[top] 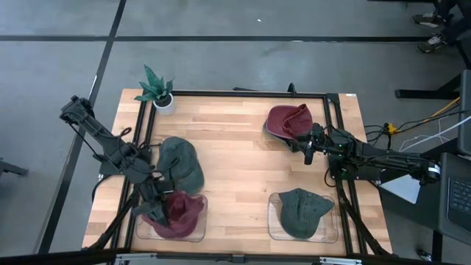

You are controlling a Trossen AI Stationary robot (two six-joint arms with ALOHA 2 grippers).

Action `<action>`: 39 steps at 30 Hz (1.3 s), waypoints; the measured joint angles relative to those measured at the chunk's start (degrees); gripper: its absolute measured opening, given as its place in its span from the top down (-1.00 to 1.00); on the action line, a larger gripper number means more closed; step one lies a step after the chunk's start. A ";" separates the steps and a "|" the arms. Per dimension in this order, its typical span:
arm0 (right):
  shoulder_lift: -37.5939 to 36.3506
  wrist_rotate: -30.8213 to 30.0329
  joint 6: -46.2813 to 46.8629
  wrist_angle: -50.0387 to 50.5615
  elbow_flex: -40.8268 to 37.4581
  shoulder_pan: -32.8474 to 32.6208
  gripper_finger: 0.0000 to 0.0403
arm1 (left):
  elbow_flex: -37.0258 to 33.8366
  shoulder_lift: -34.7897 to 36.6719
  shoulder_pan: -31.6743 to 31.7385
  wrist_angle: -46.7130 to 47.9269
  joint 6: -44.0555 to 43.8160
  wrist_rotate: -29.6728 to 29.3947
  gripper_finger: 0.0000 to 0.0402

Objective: Pick & Place hat
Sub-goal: Put the left red cap into the left transparent bin

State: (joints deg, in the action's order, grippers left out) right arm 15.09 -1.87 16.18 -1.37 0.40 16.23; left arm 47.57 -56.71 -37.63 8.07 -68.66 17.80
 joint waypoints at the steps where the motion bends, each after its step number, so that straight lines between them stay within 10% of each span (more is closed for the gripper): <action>1: 0.00 0.00 -0.06 0.00 0.00 0.00 0.27 | -0.96 -0.02 -0.03 -2.05 -0.06 -0.31 0.84; 21: 0.01 0.00 -0.05 -0.01 0.00 -0.01 0.27 | -9.73 -0.02 -0.61 -11.19 -0.19 -2.79 0.84; 39: 0.02 0.00 0.02 0.00 0.00 -0.01 0.27 | -9.73 -0.02 -0.52 4.09 9.03 -6.76 0.80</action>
State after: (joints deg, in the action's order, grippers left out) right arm 15.11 -1.87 16.21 -1.37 0.40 16.22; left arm 37.85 -56.73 -38.15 12.16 -59.64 11.04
